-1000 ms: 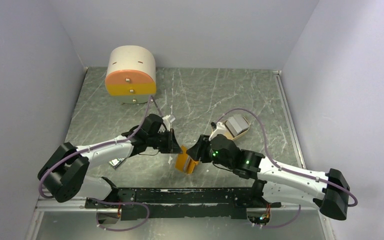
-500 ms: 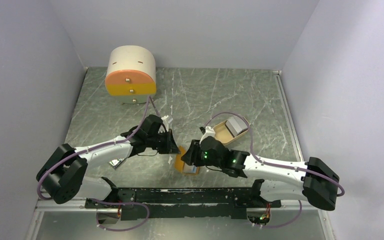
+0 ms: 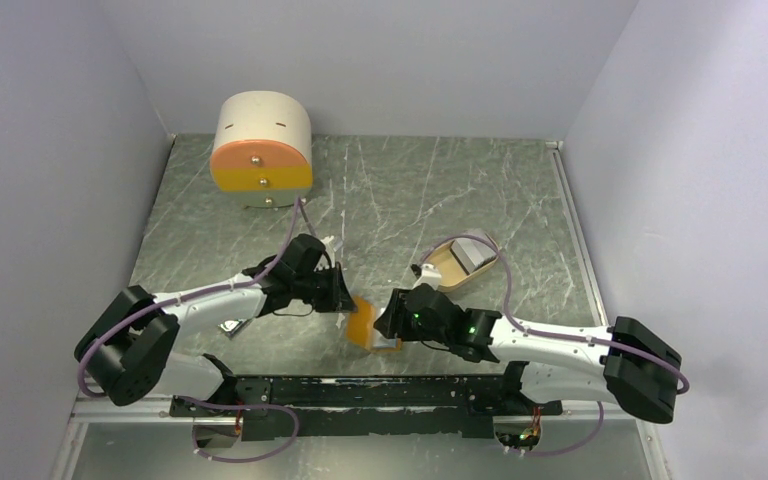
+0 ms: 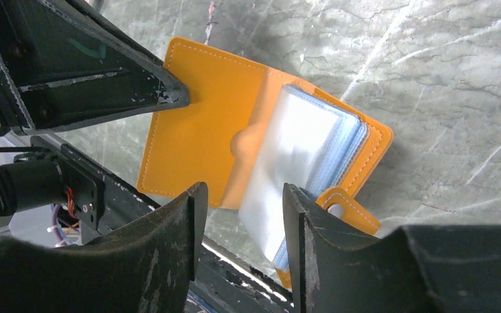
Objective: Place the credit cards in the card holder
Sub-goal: Open the card holder at the center of the board, then turn over the card slot in the card holder.
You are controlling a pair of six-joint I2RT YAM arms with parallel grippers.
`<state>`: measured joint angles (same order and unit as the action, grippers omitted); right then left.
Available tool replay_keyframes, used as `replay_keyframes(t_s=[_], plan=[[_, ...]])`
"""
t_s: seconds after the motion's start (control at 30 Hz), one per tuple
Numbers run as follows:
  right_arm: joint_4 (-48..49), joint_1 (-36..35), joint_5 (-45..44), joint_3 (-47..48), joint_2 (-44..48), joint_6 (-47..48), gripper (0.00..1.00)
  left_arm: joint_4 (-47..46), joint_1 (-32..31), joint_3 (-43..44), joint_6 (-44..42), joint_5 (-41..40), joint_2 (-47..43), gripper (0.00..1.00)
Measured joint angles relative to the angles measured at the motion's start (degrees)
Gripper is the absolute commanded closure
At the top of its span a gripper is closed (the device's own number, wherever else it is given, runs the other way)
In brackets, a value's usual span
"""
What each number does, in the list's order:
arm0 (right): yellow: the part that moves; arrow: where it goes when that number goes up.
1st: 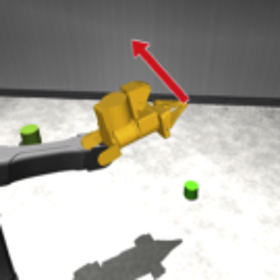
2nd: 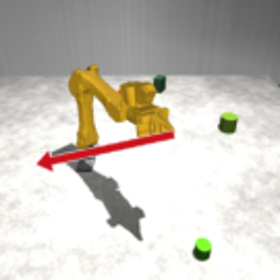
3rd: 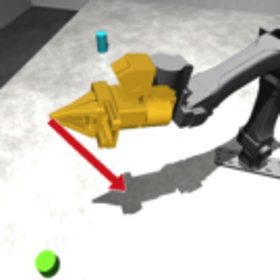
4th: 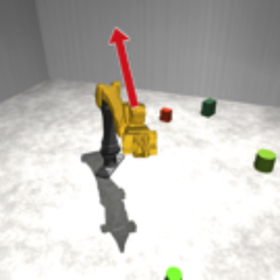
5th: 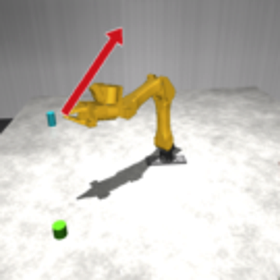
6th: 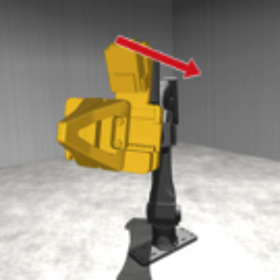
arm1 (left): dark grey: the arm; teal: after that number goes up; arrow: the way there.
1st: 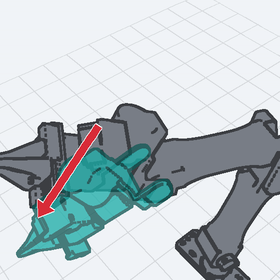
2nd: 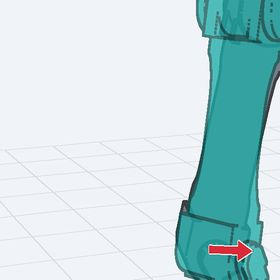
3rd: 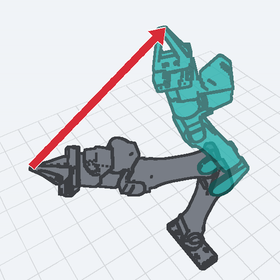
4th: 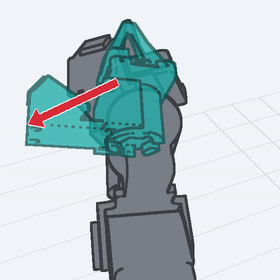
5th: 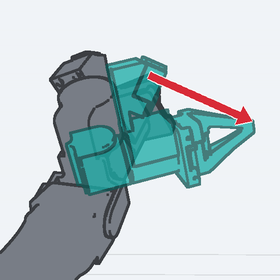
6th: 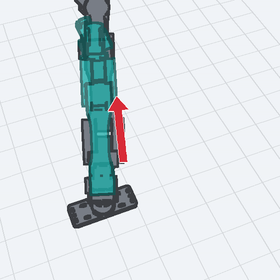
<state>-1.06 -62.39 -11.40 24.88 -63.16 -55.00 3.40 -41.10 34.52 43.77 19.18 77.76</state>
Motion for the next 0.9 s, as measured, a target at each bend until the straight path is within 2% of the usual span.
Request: replay_keyframes(t_s=[0.27, 0.9], plan=[[1.4, 0.0, -0.7, -0.7, -1.0, -1.3, 0.47, -0.5, 0.0, -1.5, 0.6, -0.2, 0.3, 0.91], [-2.1, 0.1, -4.9, -1.9, 1.2, -3.9, 0.43, -1.0, 0.0, -2.4, 1.0, -0.6, 1.0, 0.91]])
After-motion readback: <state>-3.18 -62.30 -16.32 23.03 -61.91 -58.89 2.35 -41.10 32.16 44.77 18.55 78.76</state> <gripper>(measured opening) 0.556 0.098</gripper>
